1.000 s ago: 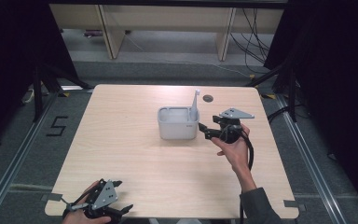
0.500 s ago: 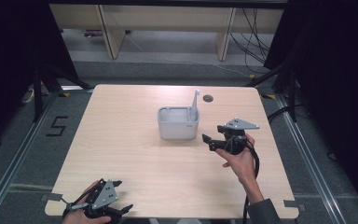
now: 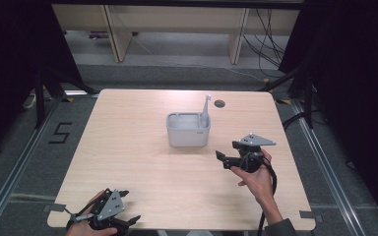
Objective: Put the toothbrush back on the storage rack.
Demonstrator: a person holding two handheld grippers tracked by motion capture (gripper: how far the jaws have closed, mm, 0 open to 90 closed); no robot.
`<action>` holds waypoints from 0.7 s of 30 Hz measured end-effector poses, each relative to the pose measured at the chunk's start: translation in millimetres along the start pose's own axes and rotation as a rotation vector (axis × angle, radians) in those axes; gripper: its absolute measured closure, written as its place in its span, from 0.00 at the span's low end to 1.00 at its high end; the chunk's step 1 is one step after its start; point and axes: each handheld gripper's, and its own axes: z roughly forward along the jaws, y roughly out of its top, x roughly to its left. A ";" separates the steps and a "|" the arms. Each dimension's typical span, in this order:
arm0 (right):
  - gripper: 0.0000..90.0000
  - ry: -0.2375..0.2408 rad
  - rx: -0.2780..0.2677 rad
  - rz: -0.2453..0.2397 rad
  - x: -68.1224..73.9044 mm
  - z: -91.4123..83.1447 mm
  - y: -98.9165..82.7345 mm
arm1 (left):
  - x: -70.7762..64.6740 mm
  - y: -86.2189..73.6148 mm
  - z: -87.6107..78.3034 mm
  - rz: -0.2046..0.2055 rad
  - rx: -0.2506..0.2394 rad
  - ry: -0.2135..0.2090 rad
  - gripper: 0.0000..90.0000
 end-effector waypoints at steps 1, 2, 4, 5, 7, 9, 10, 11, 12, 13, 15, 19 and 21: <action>0.27 -0.009 -0.004 -0.004 -0.7 -2.3 -3.0 | 0.0 0.1 -0.1 0.000 0.000 0.000 0.16; 0.27 -0.009 -0.004 -0.004 -0.7 -2.3 -3.0 | -0.2 -0.1 0.1 -0.001 -0.001 -0.001 0.16; 0.27 -0.001 0.002 0.010 0.5 -3.7 -6.1 | -0.1 -0.4 0.2 -0.002 0.002 -0.002 0.16; 0.28 0.000 0.011 0.006 0.1 -5.7 -9.0 | 0.1 -0.1 0.1 -0.003 -0.002 0.001 0.16; 0.28 -0.009 0.014 0.012 0.8 -7.0 -10.6 | 0.2 0.0 -0.2 0.000 0.000 0.001 0.16; 0.28 0.002 0.020 0.016 3.2 -7.2 -17.5 | -0.4 -0.9 1.1 -0.006 -0.010 0.002 0.16; 0.28 0.002 0.020 0.016 3.2 -7.2 -17.5 | -0.4 -0.9 1.1 -0.006 -0.010 0.002 0.16; 0.28 -0.011 0.018 -0.030 1.8 -7.8 -21.4 | -0.1 -0.7 1.0 -0.004 -0.015 0.005 0.16; 0.28 -0.011 0.018 -0.030 1.8 -7.8 -21.4 | -0.1 -0.7 1.0 -0.004 -0.015 0.005 0.16; 0.28 0.007 0.042 0.022 5.9 -8.2 -25.9 | -0.2 0.1 -0.4 0.000 0.005 0.001 0.16; 0.28 0.007 0.033 -0.005 5.4 -8.0 -29.6 | -0.1 -0.1 -0.2 -0.003 0.005 0.001 0.16; 0.28 -0.006 0.042 -0.030 4.9 -8.3 -34.4 | -0.1 0.2 -0.7 0.001 0.005 0.003 0.16; 0.28 0.013 0.054 0.010 7.5 -8.5 -38.0 | 0.0 -0.2 -0.4 -0.002 0.004 0.001 0.16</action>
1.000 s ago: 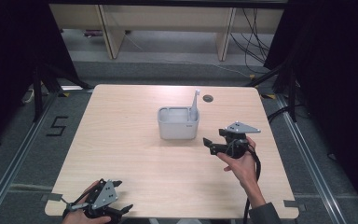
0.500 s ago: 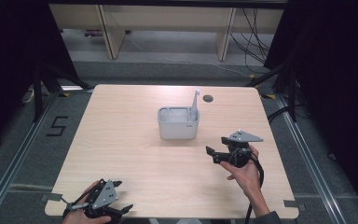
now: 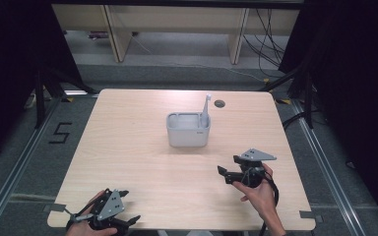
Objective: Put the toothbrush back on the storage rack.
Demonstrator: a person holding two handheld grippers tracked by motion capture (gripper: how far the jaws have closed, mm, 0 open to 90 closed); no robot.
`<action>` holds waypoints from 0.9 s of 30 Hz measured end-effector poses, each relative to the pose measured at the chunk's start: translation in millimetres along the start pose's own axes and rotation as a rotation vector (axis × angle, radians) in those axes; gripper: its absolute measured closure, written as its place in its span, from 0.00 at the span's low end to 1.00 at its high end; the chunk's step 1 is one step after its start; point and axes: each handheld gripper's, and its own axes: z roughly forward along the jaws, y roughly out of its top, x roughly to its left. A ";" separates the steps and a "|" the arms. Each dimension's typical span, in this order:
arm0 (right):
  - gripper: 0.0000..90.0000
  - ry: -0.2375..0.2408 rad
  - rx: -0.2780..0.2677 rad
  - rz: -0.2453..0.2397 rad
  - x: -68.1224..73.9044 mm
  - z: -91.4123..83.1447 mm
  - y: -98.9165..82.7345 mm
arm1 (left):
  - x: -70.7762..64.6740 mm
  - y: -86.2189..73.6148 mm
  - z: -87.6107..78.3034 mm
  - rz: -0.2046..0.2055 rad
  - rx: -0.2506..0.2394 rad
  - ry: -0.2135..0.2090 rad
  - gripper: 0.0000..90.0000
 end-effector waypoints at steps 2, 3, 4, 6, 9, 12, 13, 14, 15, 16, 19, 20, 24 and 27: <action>0.28 -0.007 0.005 -0.033 -2.0 -1.3 -3.8 | 0.1 0.0 0.1 0.002 -0.008 0.004 0.16; 0.28 -0.010 0.007 -0.019 -0.9 -2.0 -5.4 | 0.1 0.0 0.1 0.002 -0.008 0.004 0.16; 0.28 0.003 0.003 -0.005 0.2 -1.5 -6.9 | -0.3 0.0 -0.1 0.004 -0.001 0.007 0.16; 0.28 -0.002 0.012 0.001 0.9 -3.4 -9.6 | 0.0 0.1 0.1 0.002 0.000 0.011 0.16; 0.28 -0.015 0.010 -0.035 -1.0 -4.6 -11.5 | 0.1 0.0 0.2 0.006 -0.006 0.013 0.16; 0.28 0.006 0.020 -0.016 0.9 -6.2 -15.2 | -0.1 0.1 0.1 0.003 0.000 0.010 0.16; 0.28 -0.002 0.020 -0.026 1.8 -6.6 -16.6 | -0.3 0.1 0.1 -0.004 0.001 0.010 0.16; 0.27 0.011 0.019 -0.035 1.7 -6.3 -18.6 | -0.2 0.3 -0.2 0.006 -0.001 0.014 0.16; 0.27 0.011 0.019 -0.035 1.7 -6.3 -18.6 | -0.2 0.3 -0.2 0.006 -0.001 0.014 0.16; 0.27 0.006 0.024 -0.015 4.1 -7.3 -19.7 | -0.4 0.1 -0.2 0.006 0.001 0.010 0.16; 0.26 0.027 0.032 -0.013 7.8 -9.2 -23.1 | 0.0 0.1 0.1 0.002 0.001 0.012 0.16; 0.26 0.034 0.037 -0.004 10.0 -10.0 -24.1 | -0.1 0.2 -0.2 0.007 0.000 0.013 0.16; 0.25 0.037 0.046 -0.036 10.8 -11.7 -26.4 | -0.4 -0.2 0.2 -0.003 0.001 0.008 0.16; 0.24 0.046 0.055 -0.011 15.2 -13.1 -31.0 | -0.1 0.1 -0.3 0.005 0.000 0.005 0.16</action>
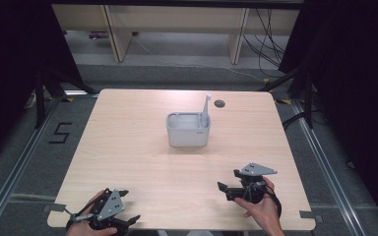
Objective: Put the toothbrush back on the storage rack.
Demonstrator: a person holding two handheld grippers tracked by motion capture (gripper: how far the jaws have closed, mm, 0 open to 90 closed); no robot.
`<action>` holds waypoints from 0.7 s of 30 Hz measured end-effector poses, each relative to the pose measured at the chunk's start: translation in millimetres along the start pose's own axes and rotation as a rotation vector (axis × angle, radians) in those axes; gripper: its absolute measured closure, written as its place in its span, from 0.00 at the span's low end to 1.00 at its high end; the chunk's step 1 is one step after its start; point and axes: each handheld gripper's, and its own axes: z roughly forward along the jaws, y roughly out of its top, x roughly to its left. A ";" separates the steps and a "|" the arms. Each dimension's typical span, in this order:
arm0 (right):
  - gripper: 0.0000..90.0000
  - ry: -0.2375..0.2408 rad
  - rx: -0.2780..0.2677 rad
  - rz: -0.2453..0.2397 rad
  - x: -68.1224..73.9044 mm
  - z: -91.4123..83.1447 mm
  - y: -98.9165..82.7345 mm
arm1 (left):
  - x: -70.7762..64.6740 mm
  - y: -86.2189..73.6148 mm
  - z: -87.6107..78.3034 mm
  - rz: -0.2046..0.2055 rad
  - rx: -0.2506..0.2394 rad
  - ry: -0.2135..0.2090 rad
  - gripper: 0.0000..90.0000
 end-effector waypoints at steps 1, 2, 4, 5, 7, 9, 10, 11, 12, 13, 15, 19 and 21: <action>0.24 -0.004 0.003 0.011 1.4 -0.7 -1.3 | -0.2 -0.1 0.0 0.000 0.002 -0.002 0.16; 0.23 -0.008 0.002 -0.027 -0.6 -1.3 -2.0 | -0.4 -0.2 0.3 0.000 0.000 0.006 0.16; 0.22 -0.010 0.021 -0.013 2.0 -4.0 -5.7 | -0.2 0.1 0.1 0.001 0.000 0.009 0.16; 0.21 0.007 0.028 -0.012 1.7 -3.9 -6.9 | 0.5 -0.2 0.0 0.013 0.005 0.008 0.16; 0.21 -0.004 0.054 -0.005 4.1 -5.1 -9.6 | -0.3 -0.2 0.4 0.002 0.001 0.007 0.16; 0.20 -0.002 0.056 -0.024 3.4 -4.8 -10.9 | -0.2 0.1 0.3 0.000 0.001 0.008 0.16; 0.20 -0.019 0.072 -0.048 4.5 -6.1 -13.1 | -0.1 0.2 0.1 0.001 0.001 0.009 0.16; 0.20 -0.013 0.080 -0.049 5.1 -5.8 -14.4 | 0.5 -0.2 0.0 0.015 0.007 0.010 0.16; 0.20 -0.013 0.080 -0.049 5.1 -5.8 -14.4 | 0.5 -0.2 0.0 0.015 0.007 0.010 0.16; 0.20 -0.020 0.091 -0.046 6.9 -7.1 -15.4 | 0.2 -0.4 0.3 0.010 0.004 0.008 0.16; 0.20 -0.015 0.103 -0.061 8.3 -7.9 -17.4 | -0.3 0.1 0.3 0.001 0.002 0.009 0.16; 0.20 -0.008 0.123 -0.068 10.6 -9.7 -22.4 | -0.4 0.0 0.2 0.001 0.004 0.008 0.16; 0.20 -0.007 0.129 -0.088 10.0 -9.8 -24.5 | 0.5 -0.1 0.0 0.013 0.005 0.010 0.16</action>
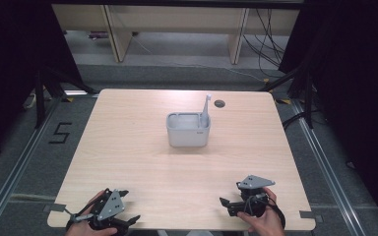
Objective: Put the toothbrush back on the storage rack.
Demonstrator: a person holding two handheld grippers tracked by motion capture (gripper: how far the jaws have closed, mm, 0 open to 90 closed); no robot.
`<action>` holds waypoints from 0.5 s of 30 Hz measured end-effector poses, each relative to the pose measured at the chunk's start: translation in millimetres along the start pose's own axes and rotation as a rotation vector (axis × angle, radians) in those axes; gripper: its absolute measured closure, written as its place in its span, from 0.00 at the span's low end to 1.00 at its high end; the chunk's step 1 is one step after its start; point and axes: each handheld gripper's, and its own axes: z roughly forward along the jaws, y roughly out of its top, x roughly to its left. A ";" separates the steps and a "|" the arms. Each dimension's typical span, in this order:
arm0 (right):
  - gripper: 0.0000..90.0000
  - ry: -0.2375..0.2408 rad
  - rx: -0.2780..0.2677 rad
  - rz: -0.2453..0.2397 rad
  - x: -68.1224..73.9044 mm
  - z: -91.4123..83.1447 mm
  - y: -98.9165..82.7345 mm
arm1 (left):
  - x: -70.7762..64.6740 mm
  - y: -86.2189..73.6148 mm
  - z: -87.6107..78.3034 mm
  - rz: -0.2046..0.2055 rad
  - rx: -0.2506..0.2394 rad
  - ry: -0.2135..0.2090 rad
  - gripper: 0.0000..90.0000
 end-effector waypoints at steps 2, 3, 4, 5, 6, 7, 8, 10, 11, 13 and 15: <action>0.20 -0.017 0.004 0.015 1.5 -1.6 -1.0 | -0.7 0.1 0.1 -0.009 -0.003 -0.002 0.16; 0.20 -0.016 0.001 0.010 3.2 -3.1 -2.4 | -0.3 -0.2 0.3 -0.006 0.005 0.000 0.16; 0.20 -0.019 -0.002 0.008 3.6 -4.2 -2.8 | 0.4 -0.1 -0.2 -0.006 0.009 -0.011 0.16; 0.20 -0.010 0.003 0.021 5.6 -5.3 -3.4 | 0.4 -0.1 -0.2 -0.006 0.009 -0.011 0.16; 0.20 -0.010 0.002 0.026 6.6 -5.5 -4.5 | -0.7 -0.1 0.2 -0.015 -0.002 -0.012 0.16; 0.20 -0.015 -0.003 -0.009 4.6 -5.2 -5.4 | -0.7 -0.1 0.2 -0.015 -0.002 -0.012 0.16; 0.20 -0.012 0.007 0.010 5.9 -6.0 -6.3 | -0.8 -0.2 0.3 -0.016 -0.003 -0.013 0.16; 0.20 -0.013 0.010 0.009 6.3 -6.6 -7.1 | -0.4 -0.1 0.2 -0.016 0.000 -0.015 0.16; 0.20 -0.015 -0.004 -0.029 4.0 -5.8 -7.9 | -0.4 -0.1 0.3 -0.016 -0.002 -0.010 0.16; 0.20 -0.018 0.011 -0.009 5.1 -7.5 -9.5 | -0.8 -0.2 0.3 -0.014 -0.002 -0.010 0.16; 0.20 -0.019 0.019 -0.002 5.9 -8.6 -10.7 | -1.0 -0.2 0.4 -0.015 -0.001 -0.016 0.16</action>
